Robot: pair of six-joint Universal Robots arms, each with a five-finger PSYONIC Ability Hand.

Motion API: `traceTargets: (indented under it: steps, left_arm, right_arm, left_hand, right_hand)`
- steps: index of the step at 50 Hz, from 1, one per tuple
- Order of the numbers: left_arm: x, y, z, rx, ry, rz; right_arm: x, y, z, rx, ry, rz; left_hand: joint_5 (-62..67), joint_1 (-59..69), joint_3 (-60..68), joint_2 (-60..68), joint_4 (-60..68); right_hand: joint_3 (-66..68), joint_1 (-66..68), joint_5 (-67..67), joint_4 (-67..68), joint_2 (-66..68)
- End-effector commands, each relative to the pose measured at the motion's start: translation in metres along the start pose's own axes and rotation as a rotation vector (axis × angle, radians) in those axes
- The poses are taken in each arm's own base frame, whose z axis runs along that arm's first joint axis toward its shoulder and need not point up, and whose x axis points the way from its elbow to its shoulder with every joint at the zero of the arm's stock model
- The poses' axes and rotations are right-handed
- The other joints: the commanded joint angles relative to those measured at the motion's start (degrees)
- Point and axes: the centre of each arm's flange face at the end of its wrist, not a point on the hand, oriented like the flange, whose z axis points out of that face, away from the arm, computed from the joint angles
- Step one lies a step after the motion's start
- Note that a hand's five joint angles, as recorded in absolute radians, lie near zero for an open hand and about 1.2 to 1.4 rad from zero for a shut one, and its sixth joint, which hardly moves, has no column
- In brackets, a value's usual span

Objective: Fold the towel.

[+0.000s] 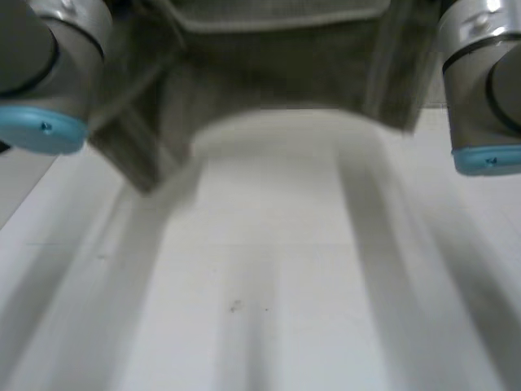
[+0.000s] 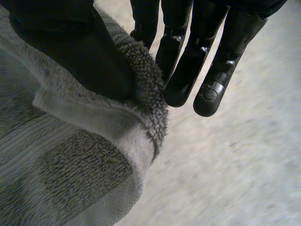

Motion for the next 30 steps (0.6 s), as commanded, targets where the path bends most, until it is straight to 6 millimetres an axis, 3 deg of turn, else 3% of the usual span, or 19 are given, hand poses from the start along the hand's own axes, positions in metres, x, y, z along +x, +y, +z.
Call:
traceTargets:
  steps: [1, 2, 3, 4, 5, 7, 8, 9, 10, 11, 12, 13, 15, 25, 26, 28, 29, 30]
  left_arm:
    - [0.008, 0.022, -0.027, -0.087, 0.07, -0.013]
    - [0.008, 0.022, -0.027, -0.088, 0.071, -0.013]
    - [0.014, 0.037, -0.041, -0.151, 0.122, -0.015]
    - [0.022, 0.056, -0.057, -0.223, 0.185, -0.013]
    - [0.022, 0.056, -0.057, -0.223, 0.185, -0.013]
    - [0.038, 0.092, -0.097, -0.382, 0.31, -0.014]
    - [0.038, 0.092, -0.097, -0.382, 0.311, -0.014]
    - [0.046, 0.106, -0.117, -0.454, 0.368, -0.02]
    - [0.046, 0.106, -0.117, -0.455, 0.369, -0.02]
    - [0.051, 0.117, -0.135, -0.52, 0.413, -0.026]
    - [0.056, 0.126, -0.151, -0.579, 0.454, -0.023]
    - [0.056, 0.126, -0.152, -0.579, 0.454, -0.023]
    - [0.061, 0.14, -0.175, -0.659, 0.519, 0.01]
    - [0.075, 0.163, -0.19, -0.717, 0.61, 0.104]
    - [0.078, 0.165, -0.189, -0.715, 0.617, 0.106]
    - [0.079, 0.163, -0.184, -0.703, 0.608, 0.102]
    - [0.079, 0.163, -0.184, -0.703, 0.608, 0.102]
    - [0.08, 0.162, -0.184, -0.698, 0.61, 0.1]
  right_arm:
    - [-0.016, 0.016, -0.028, -0.142, -0.166, -0.005]
    - [-0.024, 0.025, -0.042, -0.211, -0.248, -0.004]
    - [-0.024, 0.025, -0.043, -0.211, -0.249, -0.004]
    - [-0.033, 0.033, -0.06, -0.284, -0.342, -0.001]
    - [-0.033, 0.033, -0.06, -0.284, -0.343, -0.001]
    - [-0.051, 0.054, -0.101, -0.463, -0.543, 0.006]
    - [-0.051, 0.054, -0.101, -0.464, -0.544, 0.006]
    - [-0.058, 0.063, -0.124, -0.563, -0.64, 0.006]
    - [-0.065, 0.072, -0.146, -0.662, -0.734, -0.003]
    - [-0.065, 0.072, -0.147, -0.663, -0.735, -0.003]
    - [-0.069, 0.079, -0.166, -0.747, -0.814, -0.02]
    - [-0.069, 0.079, -0.166, -0.748, -0.815, -0.02]
    - [-0.071, 0.084, -0.188, -0.829, -0.908, -0.043]
    - [-0.075, 0.105, -0.193, -0.789, -0.832, -0.038]
    - [-0.075, 0.107, -0.19, -0.784, -0.802, -0.022]
    - [-0.075, 0.108, -0.189, -0.785, -0.777, 0.004]
    - [-0.075, 0.108, -0.189, -0.785, -0.777, 0.005]
    - [-0.074, 0.11, -0.188, -0.794, -0.746, 0.043]
  left_hand:
    - [11.1, 12.3, 10.6, 10.3, 10.2]
    - [11.1, 12.3, 10.6, 10.3, 10.2]
    - [11.1, 12.3, 10.6, 10.3, 10.2]
    - [11.1, 12.3, 10.6, 10.3, 10.2]
    - [11.1, 12.3, 10.6, 10.3, 10.2]
    - [11.1, 12.3, 10.6, 10.3, 10.2]
    - [11.1, 12.3, 10.6, 10.3, 10.2]
    - [11.1, 12.3, 10.6, 10.3, 10.2]
    - [11.1, 12.3, 10.6, 10.3, 10.2]
    - [11.1, 12.3, 10.6, 10.3, 10.2]
    - [11.1, 12.3, 10.6, 10.3, 10.2]
    - [11.1, 12.3, 10.6, 10.3, 10.2]
    - [11.1, 12.3, 10.6, 10.3, 10.2]
    - [11.1, 12.3, 10.6, 10.3, 10.2]
    - [7.5, 8.6, 6.9, 6.7, 6.6]
    - [-17.5, -16.3, -18.0, -18.2, -18.3]
    - [-17.6, -16.5, -18.2, -18.4, -18.5]
    - [-29.0, -27.8, -29.5, -29.7, -29.8]
  right_hand:
    - [11.9, 26.3, 13.3, 11.4, 12.3]
    - [11.9, 26.3, 13.3, 11.4, 12.3]
    - [11.9, 26.3, 13.3, 11.4, 12.3]
    - [11.9, 26.3, 13.3, 11.4, 12.3]
    - [11.9, 26.3, 13.3, 11.4, 12.3]
    - [11.9, 26.3, 13.3, 11.4, 12.3]
    - [11.9, 26.3, 13.3, 11.4, 12.3]
    - [11.9, 26.3, 13.3, 11.4, 12.3]
    - [11.9, 26.3, 13.3, 11.4, 12.3]
    - [11.9, 26.3, 13.3, 11.4, 12.3]
    - [11.9, 26.3, 13.3, 11.4, 12.3]
    - [11.9, 26.3, 13.3, 11.4, 12.3]
    - [11.9, 26.3, 13.3, 11.4, 12.3]
    - [11.9, 26.3, 13.3, 11.4, 12.3]
    - [11.9, 26.3, 13.3, 11.4, 12.3]
    - [11.9, 26.3, 13.3, 11.4, 12.3]
    - [11.9, 26.3, 13.3, 11.4, 12.3]
    - [11.9, 26.3, 13.3, 11.4, 12.3]
